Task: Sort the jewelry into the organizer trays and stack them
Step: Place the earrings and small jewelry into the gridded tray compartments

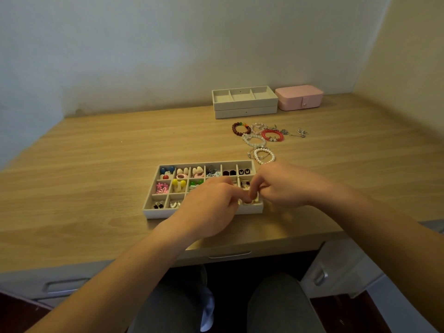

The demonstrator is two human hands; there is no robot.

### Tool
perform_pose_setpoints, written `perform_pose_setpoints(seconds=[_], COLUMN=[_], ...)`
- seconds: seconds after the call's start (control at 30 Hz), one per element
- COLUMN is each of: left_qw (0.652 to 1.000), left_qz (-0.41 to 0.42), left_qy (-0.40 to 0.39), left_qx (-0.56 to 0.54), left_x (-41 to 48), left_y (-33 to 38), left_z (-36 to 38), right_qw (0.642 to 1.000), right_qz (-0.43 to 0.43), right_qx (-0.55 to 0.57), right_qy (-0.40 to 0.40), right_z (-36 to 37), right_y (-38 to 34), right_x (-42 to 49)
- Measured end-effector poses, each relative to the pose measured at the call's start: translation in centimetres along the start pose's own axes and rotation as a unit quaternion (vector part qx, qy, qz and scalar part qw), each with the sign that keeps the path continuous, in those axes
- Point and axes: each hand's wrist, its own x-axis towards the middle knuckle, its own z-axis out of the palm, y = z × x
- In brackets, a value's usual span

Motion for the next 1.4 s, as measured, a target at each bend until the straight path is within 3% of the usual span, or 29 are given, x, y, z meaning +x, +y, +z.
perform_pose_setpoints(seconds=[0.23, 0.5, 0.7, 0.8, 1.03, 1.4], left_qw=[0.998, 0.996, 0.973, 0.965, 0.963, 0.946], left_qz=[-0.004, -0.034, -0.190, -0.241, -0.242, -0.294], left_qy=[0.042, 0.065, 0.126, 0.096, 0.119, 0.139], left_qx=[-0.046, -0.042, 0.029, 0.048, -0.026, -0.011], left_x=[-1.0, -1.6, -2.3, -3.0, -3.8, -0.2], left_y=[-1.2, -1.9, -4.5, -5.3, -6.7, -11.6], left_z=[-0.9, -0.9, -1.2, -1.3, -1.5, -3.2], right_qw=[0.994, 0.998, 0.980, 0.978, 0.978, 0.978], right_qz=[-0.006, 0.017, 0.066, 0.099, 0.103, 0.118], right_qx=[0.099, 0.056, 0.142, 0.152, 0.129, 0.048], right_qy=[0.036, -0.007, 0.124, 0.100, 0.125, 0.165], right_z=[0.3, 1.0, 1.7, 2.5, 3.3, 3.6], right_y=[0.7, 0.7, 1.2, 1.2, -0.1, -2.9], right_x=[-0.6, -0.5, 0.0, 0.4, 2.8, 11.4])
